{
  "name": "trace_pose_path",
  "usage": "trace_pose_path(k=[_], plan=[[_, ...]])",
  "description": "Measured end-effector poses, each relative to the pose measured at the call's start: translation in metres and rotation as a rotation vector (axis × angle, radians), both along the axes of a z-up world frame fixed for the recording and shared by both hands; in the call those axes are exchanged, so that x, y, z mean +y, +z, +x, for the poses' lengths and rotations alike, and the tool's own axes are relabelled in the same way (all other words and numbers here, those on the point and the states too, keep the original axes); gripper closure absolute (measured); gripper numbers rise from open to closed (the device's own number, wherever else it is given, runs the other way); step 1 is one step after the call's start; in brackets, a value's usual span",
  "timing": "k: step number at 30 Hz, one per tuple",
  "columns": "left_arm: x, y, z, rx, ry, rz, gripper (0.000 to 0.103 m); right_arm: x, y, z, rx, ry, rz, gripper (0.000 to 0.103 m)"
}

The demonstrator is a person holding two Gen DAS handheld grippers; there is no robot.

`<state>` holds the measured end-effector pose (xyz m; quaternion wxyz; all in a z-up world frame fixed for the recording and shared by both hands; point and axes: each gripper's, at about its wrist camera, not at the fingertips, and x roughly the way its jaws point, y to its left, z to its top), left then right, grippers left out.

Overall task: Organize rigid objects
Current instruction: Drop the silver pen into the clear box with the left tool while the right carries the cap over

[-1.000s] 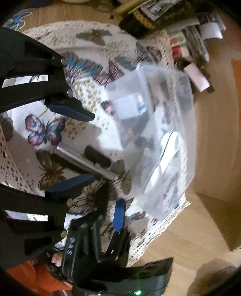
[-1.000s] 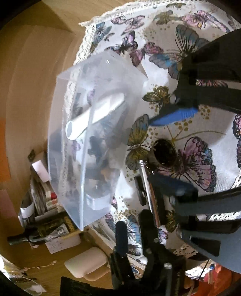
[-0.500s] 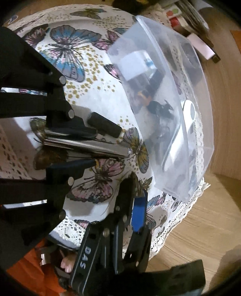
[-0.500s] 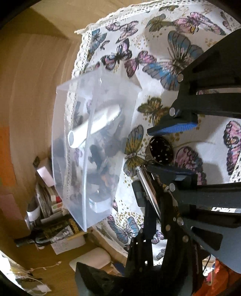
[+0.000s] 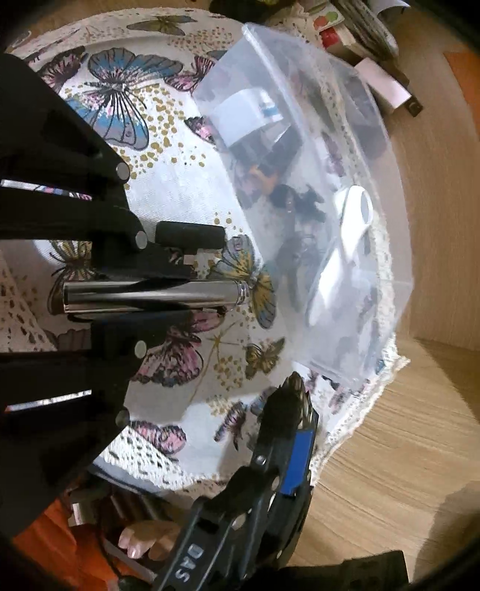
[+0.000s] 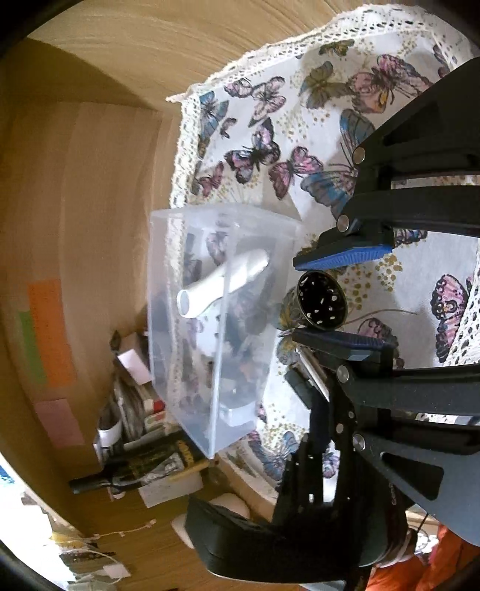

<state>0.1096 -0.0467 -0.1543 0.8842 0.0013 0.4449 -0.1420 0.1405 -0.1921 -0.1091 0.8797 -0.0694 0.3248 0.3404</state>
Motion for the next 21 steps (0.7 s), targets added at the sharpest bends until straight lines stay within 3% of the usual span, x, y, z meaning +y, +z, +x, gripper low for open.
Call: trace_pose_path(k=[9,21], plan=[[0.019,0.055,-0.019,-0.169,0.046,-0.012,0.088,0.001,0.025,0.006,-0.059,-0.026,0.047,0.074],[0.073,0.115,-0.005,-0.336,0.186,-0.031,0.088,0.031,0.049,0.032,-0.118,-0.013,0.060,0.074]])
